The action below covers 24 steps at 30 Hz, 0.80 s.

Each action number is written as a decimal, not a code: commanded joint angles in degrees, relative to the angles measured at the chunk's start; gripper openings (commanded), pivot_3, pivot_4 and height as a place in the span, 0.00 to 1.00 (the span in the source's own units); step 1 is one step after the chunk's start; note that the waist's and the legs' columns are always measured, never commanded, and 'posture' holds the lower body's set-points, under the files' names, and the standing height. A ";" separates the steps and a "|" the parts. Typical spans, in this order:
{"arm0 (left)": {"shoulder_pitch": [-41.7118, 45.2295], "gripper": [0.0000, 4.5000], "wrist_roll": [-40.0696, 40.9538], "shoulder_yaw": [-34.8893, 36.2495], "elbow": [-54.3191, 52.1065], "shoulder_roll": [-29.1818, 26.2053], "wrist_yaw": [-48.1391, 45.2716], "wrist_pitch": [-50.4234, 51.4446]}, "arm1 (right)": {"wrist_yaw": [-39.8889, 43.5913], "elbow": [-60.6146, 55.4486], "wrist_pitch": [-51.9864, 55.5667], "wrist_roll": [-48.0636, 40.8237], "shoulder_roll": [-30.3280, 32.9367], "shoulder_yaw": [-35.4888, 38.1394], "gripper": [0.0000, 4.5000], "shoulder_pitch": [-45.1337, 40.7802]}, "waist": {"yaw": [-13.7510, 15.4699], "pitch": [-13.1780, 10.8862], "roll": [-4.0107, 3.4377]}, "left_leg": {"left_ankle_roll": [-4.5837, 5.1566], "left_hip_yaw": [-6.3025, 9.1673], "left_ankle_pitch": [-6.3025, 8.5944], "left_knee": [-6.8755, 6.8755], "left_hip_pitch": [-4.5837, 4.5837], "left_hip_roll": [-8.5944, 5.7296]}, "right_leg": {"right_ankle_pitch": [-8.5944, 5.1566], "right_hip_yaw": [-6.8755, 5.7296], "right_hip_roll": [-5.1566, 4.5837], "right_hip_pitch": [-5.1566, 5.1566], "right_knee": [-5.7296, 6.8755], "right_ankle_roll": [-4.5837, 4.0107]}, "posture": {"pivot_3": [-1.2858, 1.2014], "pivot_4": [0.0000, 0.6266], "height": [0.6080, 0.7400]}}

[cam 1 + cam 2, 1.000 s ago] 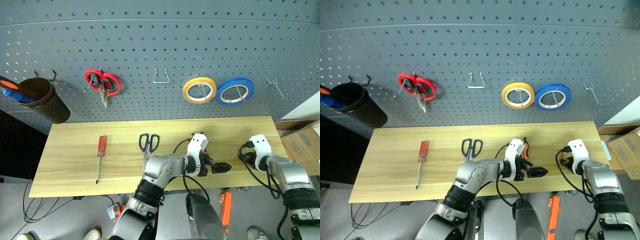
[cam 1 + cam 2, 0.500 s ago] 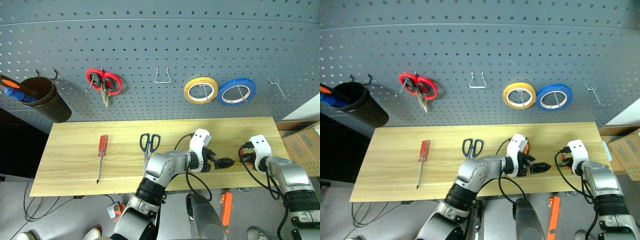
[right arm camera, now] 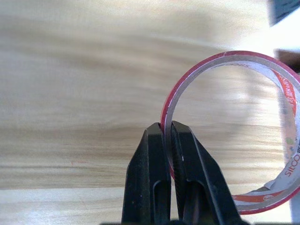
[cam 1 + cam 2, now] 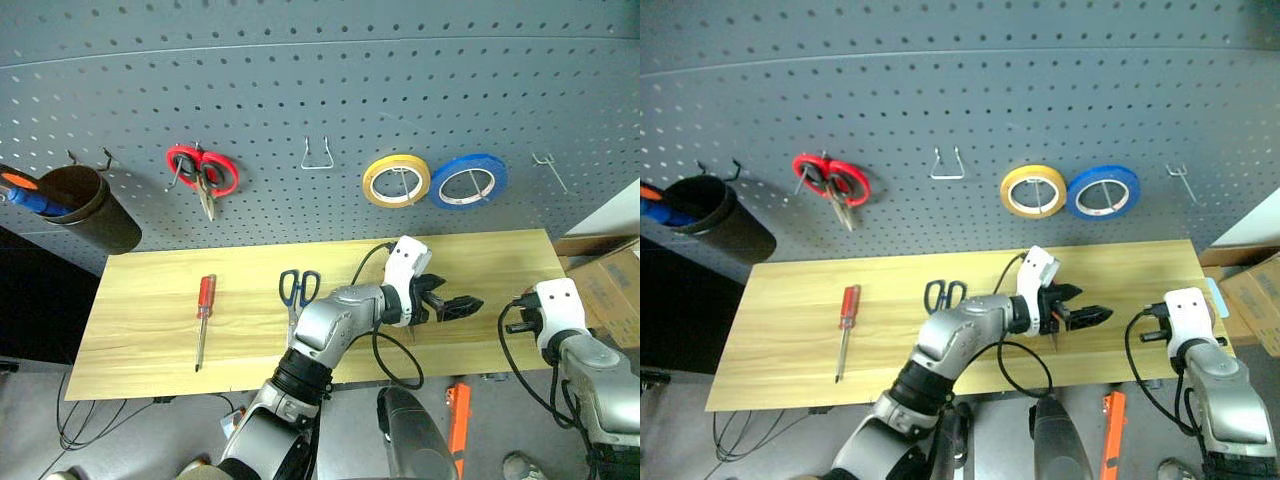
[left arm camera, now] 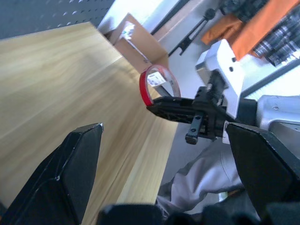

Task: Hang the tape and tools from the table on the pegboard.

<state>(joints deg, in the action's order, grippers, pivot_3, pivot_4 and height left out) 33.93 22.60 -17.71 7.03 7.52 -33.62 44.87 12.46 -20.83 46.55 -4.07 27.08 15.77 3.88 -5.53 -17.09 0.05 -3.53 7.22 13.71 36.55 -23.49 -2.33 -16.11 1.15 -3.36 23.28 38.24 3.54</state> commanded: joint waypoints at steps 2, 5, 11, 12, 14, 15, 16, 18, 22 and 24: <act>3.92 1.00 4.13 2.45 -7.75 -1.55 -2.81 3.25 | -2.49 -11.09 -0.47 -0.61 -3.24 3.31 0.00 1.85 | -0.88 0.89 0.01 | 0.00 -0.01 0.00 0.16 -0.02 -0.02 | 0.00 0.02 0.02 0.00 0.16 0.01 | 0.38 0.27 1.00; 5.26 1.00 5.16 3.63 -10.54 -3.22 -2.82 5.04 | -3.05 -14.50 -1.10 -0.87 -4.86 3.13 0.00 1.04 | -1.70 1.93 0.02 | 0.02 -0.05 0.01 0.39 0.01 -0.06 | 0.00 0.09 0.02 0.00 0.35 0.03 | 0.38 0.26 1.00; 7.45 1.00 6.68 6.03 -15.26 -7.51 -2.22 7.42 | -5.39 -17.35 -6.03 0.93 -6.18 1.22 0.00 -2.11 | -3.72 2.98 -0.01 | 0.31 -0.33 0.00 0.40 0.44 -0.12 | -0.09 0.49 0.25 -0.07 0.75 0.28 | 0.38 0.21 1.00; 7.69 1.00 6.80 6.36 -15.16 -7.63 -1.86 7.44 | -5.56 -16.99 -7.09 0.96 -6.48 0.99 0.00 -2.77 | -4.06 3.27 -0.02 | 0.31 -0.42 -0.02 0.40 0.53 -0.09 | -0.06 0.59 0.30 -0.11 0.78 0.29 | 0.38 0.20 1.00; 7.99 1.00 6.04 6.63 -14.39 -7.50 -0.98 6.31 | -5.51 -15.55 -9.39 0.85 -6.82 0.64 0.00 -4.14 | -4.58 3.91 -0.04 | 0.34 -0.64 -0.05 0.40 0.61 -0.07 | 0.04 0.82 0.33 -0.11 0.79 0.36 | 0.38 0.19 1.00; 8.19 1.00 5.32 6.56 -13.77 -7.33 -0.51 5.29 | -5.38 -14.32 -10.62 0.59 -7.11 0.62 0.00 -5.10 | -5.10 4.26 -0.01 | 0.37 -0.78 -0.06 0.40 0.65 -0.08 | 0.08 0.98 0.33 -0.11 0.77 0.43 | 0.38 0.18 1.00; 8.37 1.00 4.79 6.47 -13.22 -7.12 -0.14 4.43 | -5.27 -13.13 -11.55 0.39 -7.33 0.65 0.00 -5.93 | -5.58 4.50 0.08 | 0.41 -0.90 -0.07 0.40 0.68 -0.11 | 0.13 1.13 0.31 -0.11 0.73 0.51 | 0.38 0.18 1.00; 8.98 1.00 4.41 6.65 -12.02 -6.22 0.63 3.12 | -4.86 -10.22 -13.47 -0.19 -7.68 0.64 0.00 -7.91 | -6.04 4.98 0.26 | 0.48 -1.03 -0.10 0.43 0.69 -0.10 | 0.21 1.28 0.29 -0.11 0.71 0.61 | 0.38 0.17 1.00; 10.13 1.00 3.94 7.50 -10.15 -4.73 2.25 1.21 | -3.39 -5.36 -16.87 -1.22 -7.60 -0.17 0.00 -11.75 | -6.83 5.52 0.33 | 0.64 -1.09 -0.21 0.44 0.73 -0.11 | 0.44 1.36 0.30 -0.11 0.69 0.60 | 0.39 0.16 1.00; 10.31 1.00 3.83 7.89 -9.79 -4.30 2.89 0.52 | -2.56 -3.41 -18.36 -1.48 -7.45 -0.88 0.00 -13.22 | -7.16 5.80 0.17 | 0.69 -1.11 -0.26 0.44 0.72 -0.13 | 0.50 1.36 0.31 -0.11 0.69 0.62 | 0.39 0.15 1.00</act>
<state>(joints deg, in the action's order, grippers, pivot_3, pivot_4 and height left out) 43.00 26.46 -10.82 -2.12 2.60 -31.31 46.99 9.22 -24.10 30.77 -4.87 19.43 14.96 -8.30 -12.68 -11.29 0.22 -2.82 6.10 13.44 36.99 -22.76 -2.45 -15.59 2.53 -3.06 23.17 38.93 4.17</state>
